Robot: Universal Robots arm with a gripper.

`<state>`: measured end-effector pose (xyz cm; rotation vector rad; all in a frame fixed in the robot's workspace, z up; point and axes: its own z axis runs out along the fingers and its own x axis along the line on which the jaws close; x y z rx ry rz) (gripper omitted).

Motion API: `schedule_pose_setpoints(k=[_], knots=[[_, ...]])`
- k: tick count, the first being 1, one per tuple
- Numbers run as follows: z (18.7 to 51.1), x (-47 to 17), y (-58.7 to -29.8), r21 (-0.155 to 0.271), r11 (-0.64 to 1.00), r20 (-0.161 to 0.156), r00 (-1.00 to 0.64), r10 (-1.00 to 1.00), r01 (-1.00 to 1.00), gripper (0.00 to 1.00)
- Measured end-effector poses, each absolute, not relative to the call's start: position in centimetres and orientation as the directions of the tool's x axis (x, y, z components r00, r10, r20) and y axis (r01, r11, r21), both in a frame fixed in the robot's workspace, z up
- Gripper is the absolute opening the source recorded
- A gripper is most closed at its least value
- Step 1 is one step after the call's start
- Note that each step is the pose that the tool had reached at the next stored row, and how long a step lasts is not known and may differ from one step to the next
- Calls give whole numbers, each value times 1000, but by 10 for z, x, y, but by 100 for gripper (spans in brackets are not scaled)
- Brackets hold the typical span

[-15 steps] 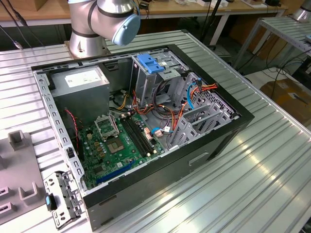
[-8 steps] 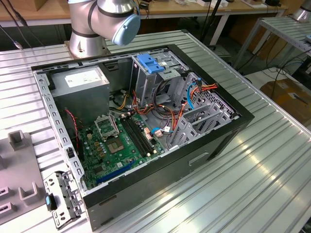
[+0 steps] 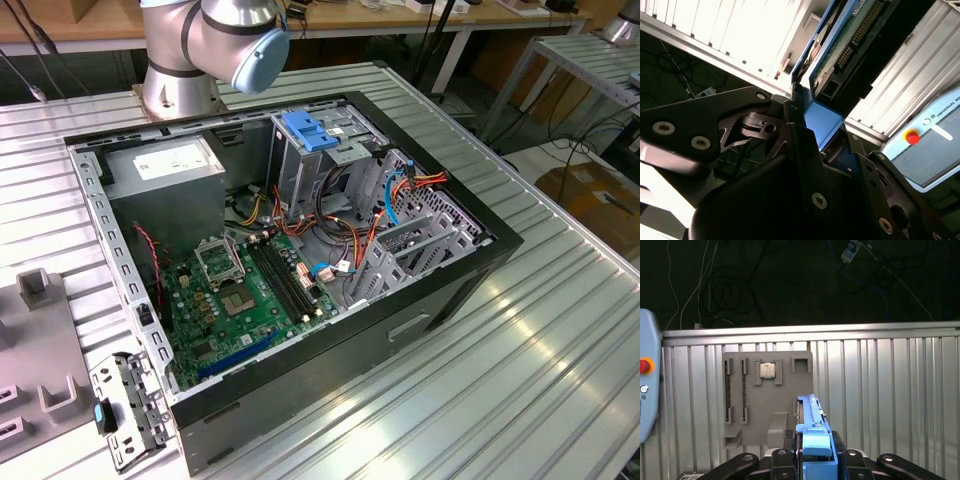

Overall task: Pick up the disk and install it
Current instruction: 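Pick up the disk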

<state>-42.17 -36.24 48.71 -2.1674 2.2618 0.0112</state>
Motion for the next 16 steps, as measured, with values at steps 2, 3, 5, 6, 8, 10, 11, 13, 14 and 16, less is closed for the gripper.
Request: schedule_pose_setpoints(k=[2,3,5,6,8,10,11,13,14,16], knots=[[487,-419,-362,-1,43,-11,-43,-999,-999,37],[487,-418,-362,-1,43,-11,-43,-999,-999,37],[487,-414,-362,-1,43,-11,-43,-999,-999,37],[487,-411,-362,-1,43,-11,-43,-999,-999,37],[487,-408,-362,-1,43,-11,-42,-999,-999,37],[487,-405,-362,-1,43,-11,-43,-999,-999,37],[487,-403,-362,-1,43,-11,-43,-999,-999,37],[487,-401,-362,-1,43,-11,-43,-999,-999,37],[487,-400,-362,-1,43,-11,-43,-999,-999,37],[487,-397,-362,-1,43,-11,-43,-999,-999,37]])
